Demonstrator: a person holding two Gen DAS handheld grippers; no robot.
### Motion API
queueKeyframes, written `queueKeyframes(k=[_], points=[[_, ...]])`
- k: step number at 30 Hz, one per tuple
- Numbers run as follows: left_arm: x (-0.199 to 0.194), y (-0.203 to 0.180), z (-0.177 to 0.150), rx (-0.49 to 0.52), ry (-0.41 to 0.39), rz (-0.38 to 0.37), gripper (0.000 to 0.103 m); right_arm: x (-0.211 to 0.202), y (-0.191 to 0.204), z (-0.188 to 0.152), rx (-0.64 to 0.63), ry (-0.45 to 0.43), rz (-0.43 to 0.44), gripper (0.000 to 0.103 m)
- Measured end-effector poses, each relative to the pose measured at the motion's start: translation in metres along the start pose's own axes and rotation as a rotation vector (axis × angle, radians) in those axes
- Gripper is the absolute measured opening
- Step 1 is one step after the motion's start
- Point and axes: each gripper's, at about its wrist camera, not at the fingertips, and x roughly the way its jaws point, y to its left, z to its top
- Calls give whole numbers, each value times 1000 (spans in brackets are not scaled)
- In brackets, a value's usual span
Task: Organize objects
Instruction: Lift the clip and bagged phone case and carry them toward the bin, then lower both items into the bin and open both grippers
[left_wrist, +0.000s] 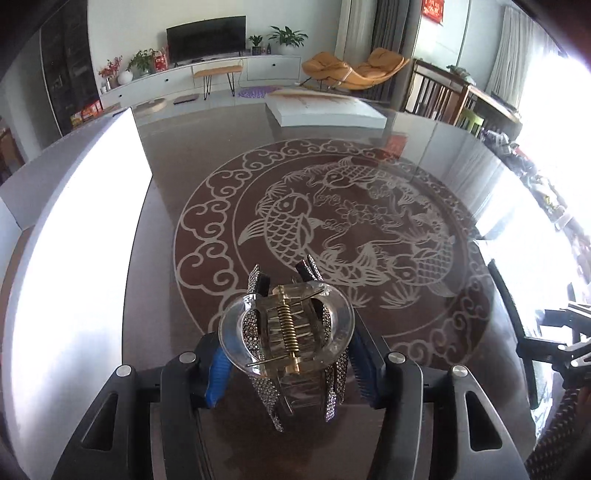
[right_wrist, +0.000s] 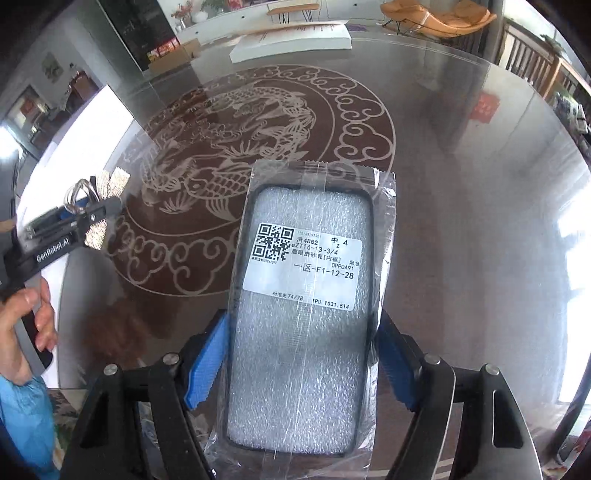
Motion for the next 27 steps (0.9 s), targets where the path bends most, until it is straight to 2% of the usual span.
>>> queueKeyframes(k=[3, 6, 9, 12, 15, 16, 18, 21, 24, 26, 27], points=[[-46, 5, -5, -50, -68, -81, 55, -26, 23, 7, -15, -44, 51, 76], [-102, 30, -2, -125, -155, -145, 55, -54, 68, 22, -75, -97, 117, 76], [-160, 69, -6, -167, -243, -115, 55, -77, 130, 38, -161, -153, 202, 76], [-202, 123, -19, -213, -279, -13, 55, -89, 206, 50, -250, -181, 305, 76], [-210, 178, -37, -260, -255, 135, 55, -87, 285, 56, -337, -164, 403, 76], [-206, 198, -44, -282, -224, 197, 55, -83, 313, 56, -372, -150, 428, 76], [-194, 231, -59, -324, -165, 262, 55, -74, 352, 50, -429, -133, 444, 76], [-170, 263, -79, -375, -64, 311, 56, -38, 409, 48, -487, -77, 461, 77], [-153, 274, -94, -400, 14, 347, 60, 2, 440, 46, -488, 13, 470, 77], [-151, 275, -101, -401, 20, 364, 76, 17, 444, 42, -489, 38, 442, 77], [-152, 274, -104, -399, 10, 371, 79, 19, 442, 40, -493, 40, 441, 77]])
